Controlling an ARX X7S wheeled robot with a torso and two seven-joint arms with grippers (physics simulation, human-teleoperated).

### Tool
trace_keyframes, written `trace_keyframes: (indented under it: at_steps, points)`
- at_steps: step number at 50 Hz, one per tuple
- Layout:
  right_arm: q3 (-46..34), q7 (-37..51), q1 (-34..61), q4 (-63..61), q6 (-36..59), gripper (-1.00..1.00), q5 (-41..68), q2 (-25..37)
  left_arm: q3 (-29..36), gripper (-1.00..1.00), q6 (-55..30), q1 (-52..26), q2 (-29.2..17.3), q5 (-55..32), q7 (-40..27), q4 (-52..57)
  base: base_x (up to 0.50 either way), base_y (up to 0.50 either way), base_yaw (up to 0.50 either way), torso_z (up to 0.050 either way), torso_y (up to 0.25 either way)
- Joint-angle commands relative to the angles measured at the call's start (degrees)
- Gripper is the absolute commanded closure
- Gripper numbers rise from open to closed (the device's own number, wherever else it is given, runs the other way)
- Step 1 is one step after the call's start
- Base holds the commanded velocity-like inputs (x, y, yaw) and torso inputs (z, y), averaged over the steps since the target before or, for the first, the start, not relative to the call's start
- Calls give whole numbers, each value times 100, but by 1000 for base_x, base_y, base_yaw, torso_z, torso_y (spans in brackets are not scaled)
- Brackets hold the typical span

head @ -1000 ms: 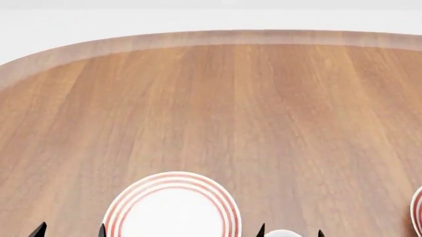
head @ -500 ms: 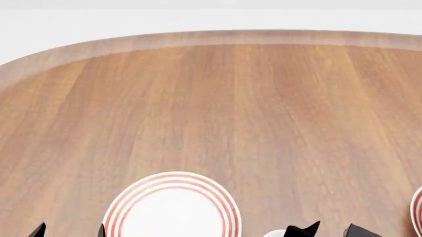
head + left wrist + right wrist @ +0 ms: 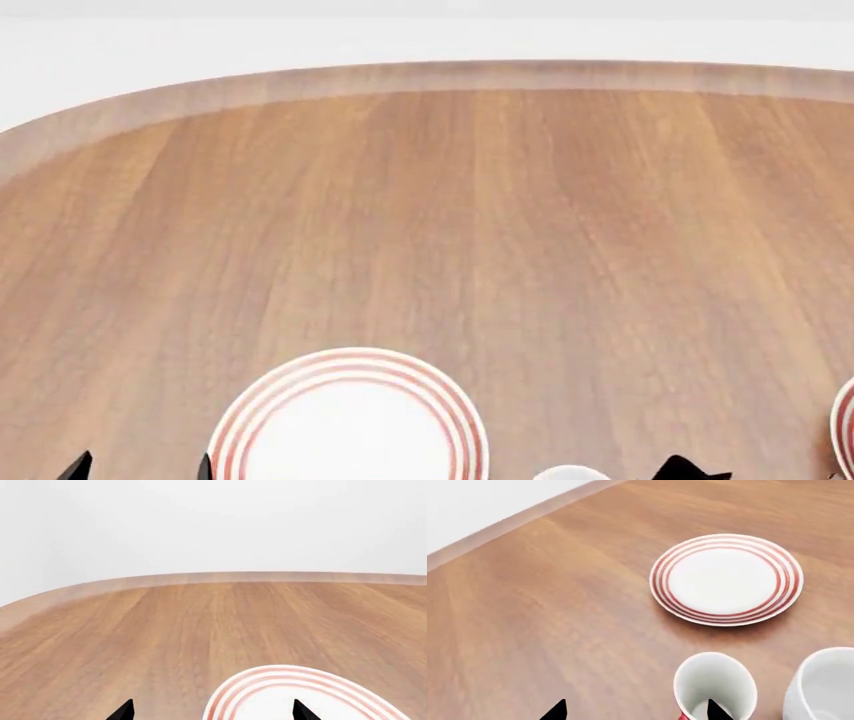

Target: Put the red mug on the left plate.

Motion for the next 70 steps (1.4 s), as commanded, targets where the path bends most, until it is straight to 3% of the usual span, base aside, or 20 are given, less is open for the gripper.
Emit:
trace_keyframes:
  at_steps: [1, 26, 27, 28, 34, 53, 70]
  points:
    - [287, 765, -16, -155, -31, -100, 710, -22, 47, -100, 33, -1, -32, -25, -25, -1, 0, 0, 0, 0, 0]
    - [159, 1826, -124, -76, -924, -100, 1612, 2, 117, -100, 39, -5, -91, -93, -106, -7, 0, 0, 0, 0, 0]
    - [-241, 2268, -214, 491, -1784, -100, 2192, -96, 133, -100, 36, -13, -79, -104, -95, -40, 0, 0, 0, 0, 0]
    - [-324, 2306, -232, 519, -1995, -100, 2212, -57, 138, -100, 36, -12, -81, -105, -99, -38, 0, 0, 0, 0, 0]
    - [-481, 2394, -279, 536, -2187, -100, 2332, 60, 155, -100, 39, -14, -96, -120, -114, -40, 0, 0, 0, 0, 0]
    - [-716, 2502, -256, 595, -2524, -100, 2241, 286, 222, -100, 51, -26, -134, -156, -159, -56, 0, 0, 0, 0, 0]
    - [-1148, 2366, -128, 993, -2903, -100, 1511, 373, 272, -100, 75, -46, -176, -179, -185, -64, 0, 0, 0, 0, 0]
